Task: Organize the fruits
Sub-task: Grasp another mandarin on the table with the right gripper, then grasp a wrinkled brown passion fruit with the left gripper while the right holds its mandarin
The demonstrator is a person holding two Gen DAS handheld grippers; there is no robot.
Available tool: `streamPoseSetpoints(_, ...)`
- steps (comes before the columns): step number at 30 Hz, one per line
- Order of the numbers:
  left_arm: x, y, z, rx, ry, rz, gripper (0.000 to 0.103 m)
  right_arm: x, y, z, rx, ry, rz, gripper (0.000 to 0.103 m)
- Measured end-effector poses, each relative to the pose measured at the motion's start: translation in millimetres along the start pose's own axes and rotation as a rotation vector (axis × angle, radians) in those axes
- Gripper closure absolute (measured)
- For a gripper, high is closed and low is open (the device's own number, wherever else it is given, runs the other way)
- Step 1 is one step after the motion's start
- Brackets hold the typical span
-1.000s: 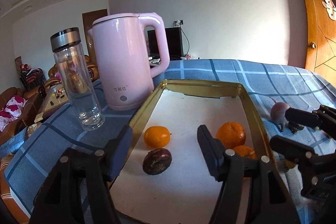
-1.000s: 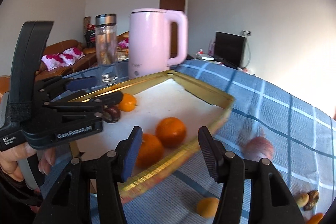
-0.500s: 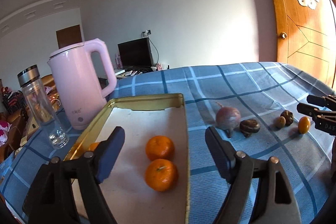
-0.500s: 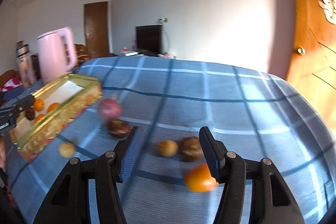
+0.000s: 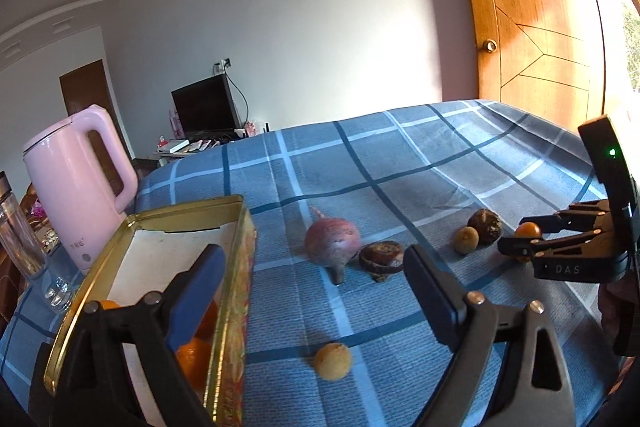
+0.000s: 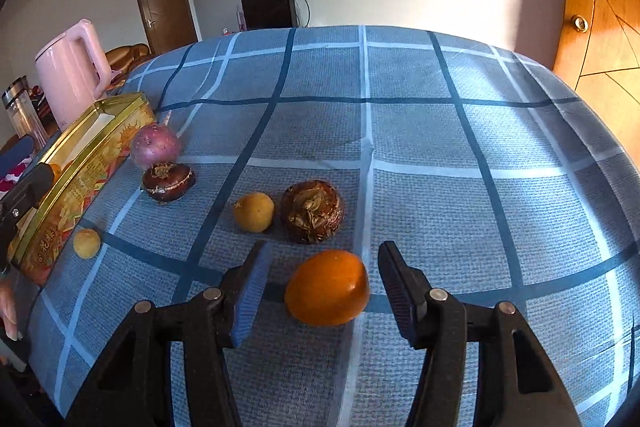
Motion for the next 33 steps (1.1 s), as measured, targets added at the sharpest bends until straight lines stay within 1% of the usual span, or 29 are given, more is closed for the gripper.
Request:
streamPoseSetpoints(2, 1.7, -10.4, 3.6, 0.014, 0.001, -0.017, 0.01, 1.7, 1.1, -0.8, 0.002, 0.006, 0.01, 0.062)
streamPoseSetpoints(4, 4.4, -22.0, 7.5, 0.031, 0.002, -0.031, 0.01, -0.9, 3.3, 0.0, -0.008, -0.008, 0.016, 0.062)
streamPoseSetpoints(7, 12.8, -41.6, 13.0, 0.049, 0.017, -0.06, 0.01, -7.9, 1.5, 1.5, -0.014, -0.045, -0.008, 0.062)
streamPoseSetpoints(9, 20.1, -57.2, 16.6, 0.059, 0.033, -0.091, 0.01, -11.6, -7.1, 2.5, -0.004, -0.061, -0.038, 0.062)
streamPoseSetpoints(13, 39.2, -95.4, 25.4, 0.091, 0.069, -0.151, 0.011, -15.0, -36.5, 5.8, 0.058, -0.082, -0.084, 0.062)
streamPoseSetpoints(17, 63.3, -132.8, 27.8, 0.137, 0.125, -0.198, 0.012, -17.3, -59.0, 10.8, 0.098, -0.098, -0.129, 0.062)
streamPoseSetpoints(19, 75.2, -145.0, 26.5, 0.148, 0.159, -0.213, 0.02, -17.0, -67.9, 12.5, 0.115, -0.102, -0.14, 0.062)
streamPoseSetpoints(21, 86.5, -154.8, 25.5, 0.154, 0.193, -0.236, 0.022, -18.7, -73.6, 13.2, 0.128, -0.108, -0.147, 0.062)
streamPoseSetpoints(23, 96.3, -161.3, 24.0, 0.152, 0.223, -0.253, 0.032, -21.2, -76.8, 12.5, 0.143, -0.116, -0.144, 0.062)
streamPoseSetpoints(25, 103.8, -167.1, 21.6, 0.162, 0.249, -0.265, 0.039, -23.3, -78.6, 12.0, 0.156, -0.126, -0.134, 0.062)
streamPoseSetpoints(28, 111.8, -168.5, 16.1, 0.147, 0.284, -0.293, 0.039, -24.4, -78.8, 12.0, 0.162, -0.132, -0.127, 0.062)
streamPoseSetpoints(29, 114.6, -168.8, 13.6, 0.147, 0.296, -0.3, 0.041, -24.2, -79.2, 12.0, 0.164, -0.133, -0.125, 0.062)
streamPoseSetpoints(31, 118.9, -171.2, 11.7, 0.147, 0.318, -0.318, 0.049, -24.9, -79.4, 12.0, 0.163, -0.132, -0.127, 0.062)
streamPoseSetpoints(33, 118.9, -170.7, 13.2, 0.144, 0.312, -0.331, 0.058, -25.0, -77.8, 12.3, 0.156, -0.132, -0.132, 0.062)
Point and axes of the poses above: each gripper's, at about its wrist camera, not at the fingertips, and x roughly the way its jaws point, y to its left, z to its top, the point moved 5 cm from there along x, roughly the way its jaws point, and after that the axes turned 1 degree about y, right-handed, at the moved point
